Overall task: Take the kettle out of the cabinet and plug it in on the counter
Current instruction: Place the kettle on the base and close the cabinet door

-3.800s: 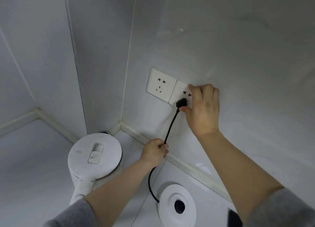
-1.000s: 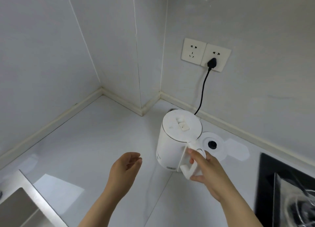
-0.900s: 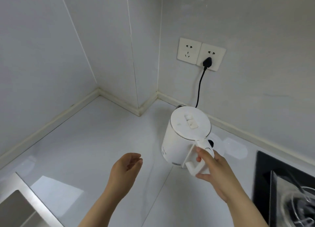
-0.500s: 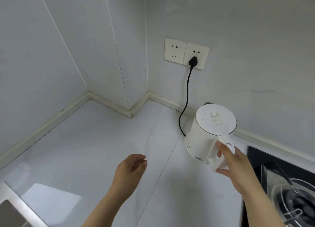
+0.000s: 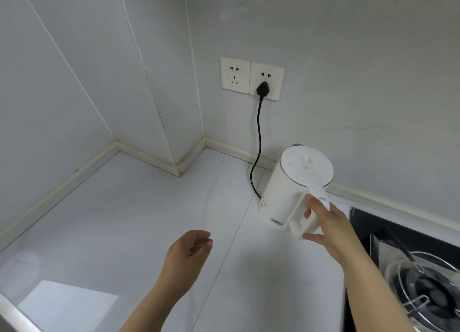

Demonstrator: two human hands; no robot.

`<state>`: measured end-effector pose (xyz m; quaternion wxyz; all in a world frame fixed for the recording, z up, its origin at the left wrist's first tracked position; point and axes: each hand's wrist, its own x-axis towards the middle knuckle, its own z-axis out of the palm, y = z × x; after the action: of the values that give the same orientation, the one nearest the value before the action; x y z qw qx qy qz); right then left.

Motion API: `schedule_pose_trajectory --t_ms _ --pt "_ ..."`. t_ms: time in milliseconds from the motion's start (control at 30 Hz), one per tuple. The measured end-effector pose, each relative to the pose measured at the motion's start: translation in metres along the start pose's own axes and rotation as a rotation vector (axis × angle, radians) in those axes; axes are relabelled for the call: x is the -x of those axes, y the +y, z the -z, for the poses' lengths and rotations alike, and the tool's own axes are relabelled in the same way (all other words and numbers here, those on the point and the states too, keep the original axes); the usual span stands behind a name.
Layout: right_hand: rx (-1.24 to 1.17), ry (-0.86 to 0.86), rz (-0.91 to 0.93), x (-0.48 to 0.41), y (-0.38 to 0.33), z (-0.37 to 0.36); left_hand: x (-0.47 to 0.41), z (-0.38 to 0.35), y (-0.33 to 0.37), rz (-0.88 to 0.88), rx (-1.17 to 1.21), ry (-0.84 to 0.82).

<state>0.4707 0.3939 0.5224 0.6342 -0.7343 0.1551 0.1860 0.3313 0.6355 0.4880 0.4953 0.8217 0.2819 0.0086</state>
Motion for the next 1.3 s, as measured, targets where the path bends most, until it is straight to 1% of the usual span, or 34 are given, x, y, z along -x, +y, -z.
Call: schedule_pose_trajectory --t_ms 133,600,833,1000,1100,1300 --pt "0.075 0.007 0.018 -0.006 0.001 -0.006 0.001 -0.003 0.003 0.002 0.001 -0.006" --pt "0.072 -0.02 0.026 -0.005 0.004 -0.003 0.014 -0.015 0.013 -0.013 -0.007 -0.031" --pt "0.021 0.01 0.055 0.002 0.004 -0.008 0.023 -0.019 0.014 -0.031 -0.023 -0.068" --pt "0.035 0.076 0.093 0.026 0.017 -0.005 0.039 -0.02 0.011 -0.041 -0.003 -0.112" --pt "-0.001 0.131 0.076 0.053 0.036 0.002 0.048 -0.014 0.007 -0.056 0.01 -0.107" --pt "0.05 0.118 0.041 0.109 0.077 0.011 0.077 0.0 -0.007 -0.068 0.046 -0.129"
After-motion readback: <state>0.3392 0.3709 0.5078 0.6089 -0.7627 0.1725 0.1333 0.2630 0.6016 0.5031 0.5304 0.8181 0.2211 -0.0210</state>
